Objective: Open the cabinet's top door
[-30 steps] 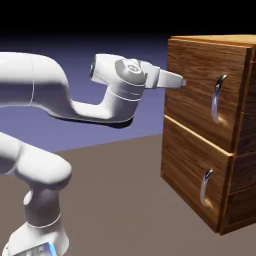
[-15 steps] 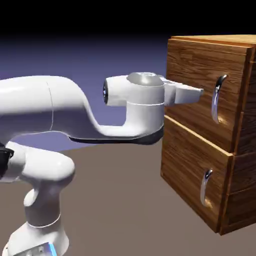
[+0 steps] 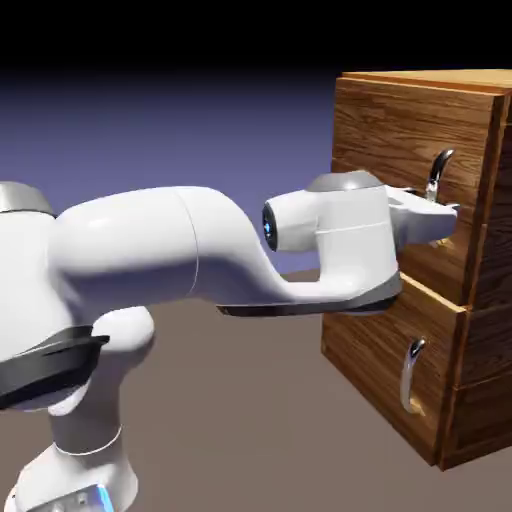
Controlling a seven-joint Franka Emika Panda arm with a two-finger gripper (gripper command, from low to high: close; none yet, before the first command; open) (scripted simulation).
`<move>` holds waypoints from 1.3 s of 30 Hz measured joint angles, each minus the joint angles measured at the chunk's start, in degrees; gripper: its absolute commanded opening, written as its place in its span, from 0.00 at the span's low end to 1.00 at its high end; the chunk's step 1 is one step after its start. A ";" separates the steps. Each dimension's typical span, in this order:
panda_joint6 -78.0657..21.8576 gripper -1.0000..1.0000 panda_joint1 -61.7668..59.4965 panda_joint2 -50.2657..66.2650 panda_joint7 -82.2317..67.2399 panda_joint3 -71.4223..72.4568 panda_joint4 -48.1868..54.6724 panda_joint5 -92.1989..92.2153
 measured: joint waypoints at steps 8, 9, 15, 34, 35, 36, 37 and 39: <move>-10.57 0.00 -16.61 0.57 -0.39 12.29 -14.93 8.27; -11.92 0.00 -18.68 0.36 -0.64 14.08 -16.77 9.66; -20.73 0.00 -30.44 -2.80 -3.34 26.22 -27.90 20.40; -50.12 0.00 -39.76 -14.78 -10.98 65.66 -45.34 63.74; -51.79 0.00 -39.43 -14.68 -10.99 67.73 -45.38 66.00; -53.47 0.00 -39.08 -14.47 -10.96 69.81 -45.34 68.25; -55.16 0.00 -38.74 -14.15 -10.87 71.88 -45.20 70.48; -58.60 0.00 -38.10 -13.14 -10.55 76.04 -44.66 74.90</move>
